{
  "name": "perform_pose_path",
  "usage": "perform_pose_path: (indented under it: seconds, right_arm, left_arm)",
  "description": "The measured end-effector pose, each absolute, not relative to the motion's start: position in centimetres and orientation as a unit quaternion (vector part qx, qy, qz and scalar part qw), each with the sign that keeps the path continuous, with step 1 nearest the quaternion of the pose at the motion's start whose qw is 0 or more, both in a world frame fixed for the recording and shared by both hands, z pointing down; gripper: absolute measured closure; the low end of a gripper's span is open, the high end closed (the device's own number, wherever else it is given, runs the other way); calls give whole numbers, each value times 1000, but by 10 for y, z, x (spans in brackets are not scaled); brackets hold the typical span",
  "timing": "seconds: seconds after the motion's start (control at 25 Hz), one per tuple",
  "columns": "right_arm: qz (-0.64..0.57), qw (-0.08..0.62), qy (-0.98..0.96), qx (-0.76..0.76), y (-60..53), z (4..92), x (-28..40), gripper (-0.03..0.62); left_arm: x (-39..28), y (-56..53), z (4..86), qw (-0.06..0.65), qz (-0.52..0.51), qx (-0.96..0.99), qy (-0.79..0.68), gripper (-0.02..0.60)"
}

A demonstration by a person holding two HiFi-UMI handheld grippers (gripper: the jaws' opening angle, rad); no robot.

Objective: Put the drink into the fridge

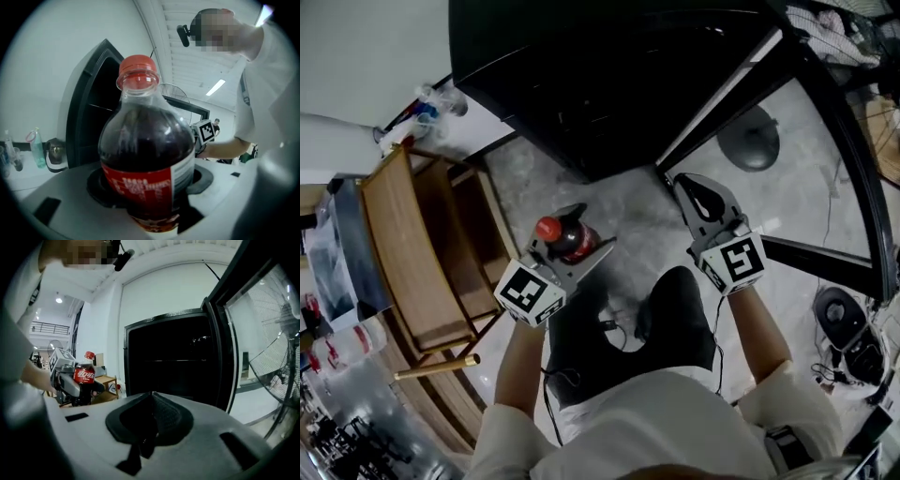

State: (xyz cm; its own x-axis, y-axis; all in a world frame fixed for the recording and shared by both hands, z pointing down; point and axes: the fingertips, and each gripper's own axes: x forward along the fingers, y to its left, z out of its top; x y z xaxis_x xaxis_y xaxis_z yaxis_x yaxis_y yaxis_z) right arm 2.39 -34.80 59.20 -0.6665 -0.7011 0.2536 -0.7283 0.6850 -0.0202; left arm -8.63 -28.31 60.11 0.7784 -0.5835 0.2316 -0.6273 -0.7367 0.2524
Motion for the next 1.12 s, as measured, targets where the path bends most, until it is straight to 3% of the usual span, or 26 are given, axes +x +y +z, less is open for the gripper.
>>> perform_pose_path:
  seconds: [0.56,1.12]
  right_arm:
    - [-13,109,-927,358,-411,744,-7,583]
    - [-43,93,-931,352,-401,767,-3,583]
  left_arm:
    - [-104,-350,761,106,92,938,-318,290]
    - [-68,-392,770,53,84,948,-301,290]
